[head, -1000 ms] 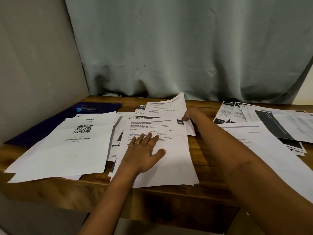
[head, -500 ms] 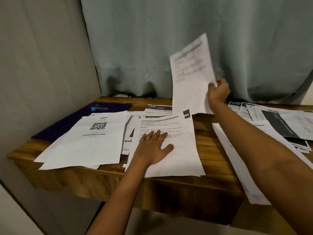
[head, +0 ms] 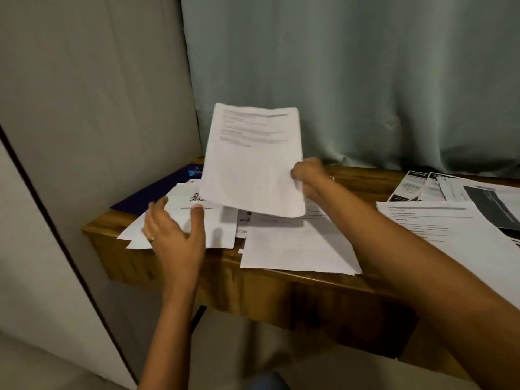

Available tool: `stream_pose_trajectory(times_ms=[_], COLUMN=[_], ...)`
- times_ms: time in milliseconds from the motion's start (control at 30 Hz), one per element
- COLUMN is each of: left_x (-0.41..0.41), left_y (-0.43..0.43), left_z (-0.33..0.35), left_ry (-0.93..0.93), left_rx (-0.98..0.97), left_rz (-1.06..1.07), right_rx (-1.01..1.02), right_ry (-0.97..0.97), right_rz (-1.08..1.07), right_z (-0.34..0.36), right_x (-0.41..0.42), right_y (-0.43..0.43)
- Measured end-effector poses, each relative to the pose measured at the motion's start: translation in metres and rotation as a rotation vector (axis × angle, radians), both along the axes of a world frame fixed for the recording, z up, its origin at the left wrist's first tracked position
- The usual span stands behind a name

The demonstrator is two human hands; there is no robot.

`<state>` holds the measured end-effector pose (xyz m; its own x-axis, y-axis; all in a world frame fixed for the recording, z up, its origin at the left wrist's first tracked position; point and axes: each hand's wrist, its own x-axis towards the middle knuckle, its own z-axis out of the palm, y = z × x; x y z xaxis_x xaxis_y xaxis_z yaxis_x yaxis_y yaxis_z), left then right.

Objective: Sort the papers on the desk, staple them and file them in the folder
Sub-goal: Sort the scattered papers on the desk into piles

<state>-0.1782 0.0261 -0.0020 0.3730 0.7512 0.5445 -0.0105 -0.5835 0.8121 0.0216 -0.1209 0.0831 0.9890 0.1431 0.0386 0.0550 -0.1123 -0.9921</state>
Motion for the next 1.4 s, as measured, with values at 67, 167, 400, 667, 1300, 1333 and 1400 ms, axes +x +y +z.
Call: stream_pose_trajectory(times_ms=[67,167,400,667,1300,1333,1400], left_x=[-0.008,-0.009,-0.011,-0.007,0.031,0.034,0.038], left_y=[0.02,0.042,0.054,0.058,0.087,0.089,0.093], left_z=[-0.011,-0.02,-0.013,-0.023,-0.021,-0.021,-0.02], left_ry=[0.056,0.19,0.068,0.165,0.62,0.667,0.755], left_rx=[-0.128,-0.201,-0.421,-0.329,0.085,0.091,0.106], left_rz=[0.018,0.03,0.093,0.013,-0.014,-0.035,-0.047], right_rx=[-0.04,-0.076,-0.193,-0.652,-0.671,-0.669,-0.672], right_ry=[0.063,0.137,0.079,-0.095,-0.153,-0.157,-0.16], right_rz=[0.029,0.081,0.126,0.154,0.313,0.319,0.333], right_z=[-0.016,-0.029,-0.053,-0.057,-0.055,-0.055,-0.054], right_x=[-0.01,-0.035,-0.055,-0.062,-0.08,-0.081,-0.081], right_y=[0.027,0.053,0.082,0.088,0.1,0.102,0.103])
